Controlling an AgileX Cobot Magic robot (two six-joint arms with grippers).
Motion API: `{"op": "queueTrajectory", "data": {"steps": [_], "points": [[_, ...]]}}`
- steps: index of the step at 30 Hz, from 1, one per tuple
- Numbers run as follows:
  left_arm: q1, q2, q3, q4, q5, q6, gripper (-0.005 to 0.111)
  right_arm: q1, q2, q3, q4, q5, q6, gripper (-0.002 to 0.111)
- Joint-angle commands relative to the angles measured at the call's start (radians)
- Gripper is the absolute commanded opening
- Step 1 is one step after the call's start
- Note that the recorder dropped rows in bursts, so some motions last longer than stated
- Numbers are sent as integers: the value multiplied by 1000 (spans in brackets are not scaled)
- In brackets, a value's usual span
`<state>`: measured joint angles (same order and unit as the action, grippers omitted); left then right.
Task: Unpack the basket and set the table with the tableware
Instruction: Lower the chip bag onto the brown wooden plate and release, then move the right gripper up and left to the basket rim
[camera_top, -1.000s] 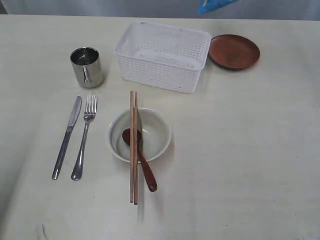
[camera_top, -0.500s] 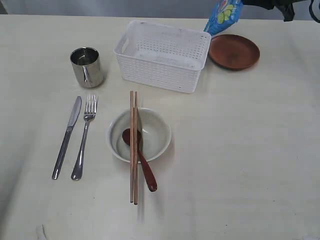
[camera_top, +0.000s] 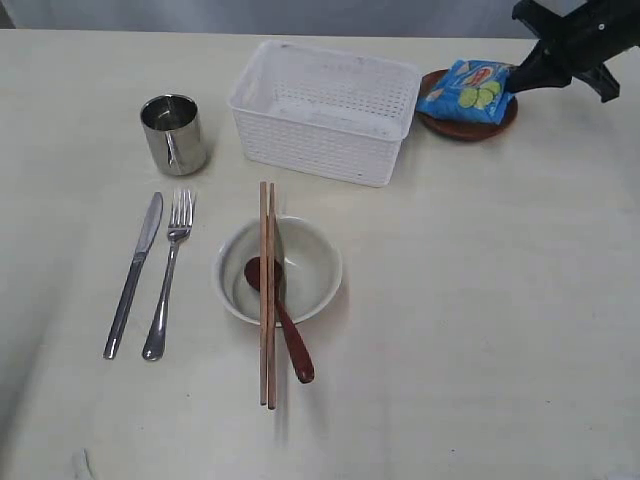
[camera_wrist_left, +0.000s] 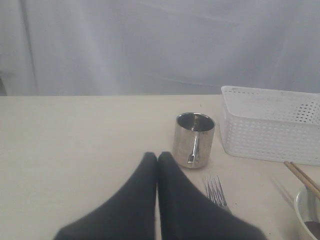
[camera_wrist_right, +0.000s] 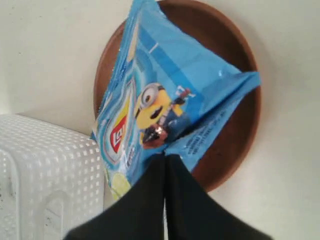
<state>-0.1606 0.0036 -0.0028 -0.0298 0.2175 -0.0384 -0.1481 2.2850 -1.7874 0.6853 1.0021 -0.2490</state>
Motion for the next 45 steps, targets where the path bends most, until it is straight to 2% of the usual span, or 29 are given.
{"op": "queueTrajectory", "data": {"steps": [1,18,20,26,30,33,39,41,45], "points": [[-1,-4,3,0,-6,0,0,-9,-1,-2,-20,20,28,-1],[-1,-4,3,0,-6,0,0,-12,44,-12,46,34,-13,0],[-1,-4,3,0,-6,0,0,-12,31,-28,46,69,-27,4],[-1,-4,3,0,-6,0,0,-12,-25,-93,-17,99,-32,41],[-1,-4,3,0,-6,0,0,-12,-55,-143,-124,99,-8,43],[-1,-4,3,0,-6,0,0,-12,-71,-158,-108,108,-11,41],[-1,-4,3,0,-6,0,0,41,-82,-160,189,133,-342,41],[-1,-4,3,0,-6,0,0,87,-82,-166,199,120,-448,41],[-1,-4,3,0,-6,0,0,180,-63,-224,129,76,-527,41]]}}
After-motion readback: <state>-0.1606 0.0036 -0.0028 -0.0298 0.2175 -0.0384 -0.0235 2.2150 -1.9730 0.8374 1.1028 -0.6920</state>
